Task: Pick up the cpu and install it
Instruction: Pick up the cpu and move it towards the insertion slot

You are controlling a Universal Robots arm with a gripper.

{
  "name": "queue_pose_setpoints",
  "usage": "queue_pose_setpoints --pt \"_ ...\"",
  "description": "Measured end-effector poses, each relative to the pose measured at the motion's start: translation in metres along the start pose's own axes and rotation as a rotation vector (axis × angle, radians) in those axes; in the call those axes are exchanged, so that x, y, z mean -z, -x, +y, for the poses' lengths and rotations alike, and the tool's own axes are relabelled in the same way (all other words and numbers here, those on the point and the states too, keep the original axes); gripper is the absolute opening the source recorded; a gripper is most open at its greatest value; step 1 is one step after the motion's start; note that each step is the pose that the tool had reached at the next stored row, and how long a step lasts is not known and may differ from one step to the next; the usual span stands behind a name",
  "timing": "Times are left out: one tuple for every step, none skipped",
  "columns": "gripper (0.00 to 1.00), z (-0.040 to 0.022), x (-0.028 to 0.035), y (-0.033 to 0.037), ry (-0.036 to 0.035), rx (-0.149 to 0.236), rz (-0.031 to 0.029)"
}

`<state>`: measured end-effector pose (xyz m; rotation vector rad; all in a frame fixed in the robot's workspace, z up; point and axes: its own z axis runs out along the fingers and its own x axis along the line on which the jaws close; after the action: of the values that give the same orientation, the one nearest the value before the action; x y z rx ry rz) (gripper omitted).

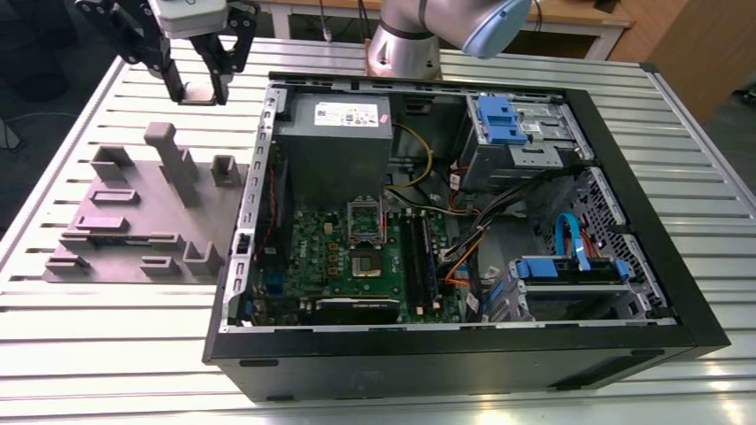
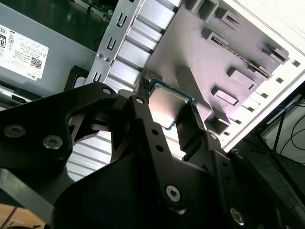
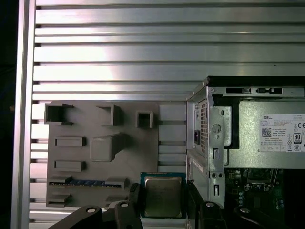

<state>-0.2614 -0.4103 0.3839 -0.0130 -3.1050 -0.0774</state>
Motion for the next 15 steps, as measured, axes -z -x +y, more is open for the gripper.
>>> queue_pose_setpoints --pt "0.47 0.0 0.0 0.0 0.0 0.0 0.0" --pt "0.47 -0.0002 0.0 0.0001 -0.0001 0.0 0.0001" --pt "0.47 -0.0006 0.0 0.0001 0.0 0.0 0.0" --pt "0.47 -0.0013 0.0001 0.0001 -0.0001 0.0 0.0" --pt "0.47 -0.0023 0.0001 0.0 0.0 0.0 0.0" --pt "0.47 -0.0036 0.0001 0.0001 0.0 0.0 0.0" --pt "0.47 -0.0049 0.0002 0.0001 -0.0001 0.0 0.0001" --pt "0.47 -0.0054 0.0002 0.0001 0.0 0.0 -0.0001" --pt "0.47 -0.0054 0.0002 0.0001 0.0 0.0 -0.0001" --pt "0.47 -0.0054 0.0002 0.0002 0.0 0.0 0.0" --pt "0.47 -0.0054 0.0002 0.0005 0.0 0.0 0.0" --pt "0.47 -0.0054 0.0003 0.0012 0.0 0.0 0.0" --pt "0.47 -0.0054 0.0003 0.0021 -0.0001 0.0 0.0" --pt "0.47 -0.0054 0.0003 0.0031 -0.0001 0.0 0.0" --pt "0.47 -0.0054 0.0003 0.0042 0.0 0.0 -0.0001"
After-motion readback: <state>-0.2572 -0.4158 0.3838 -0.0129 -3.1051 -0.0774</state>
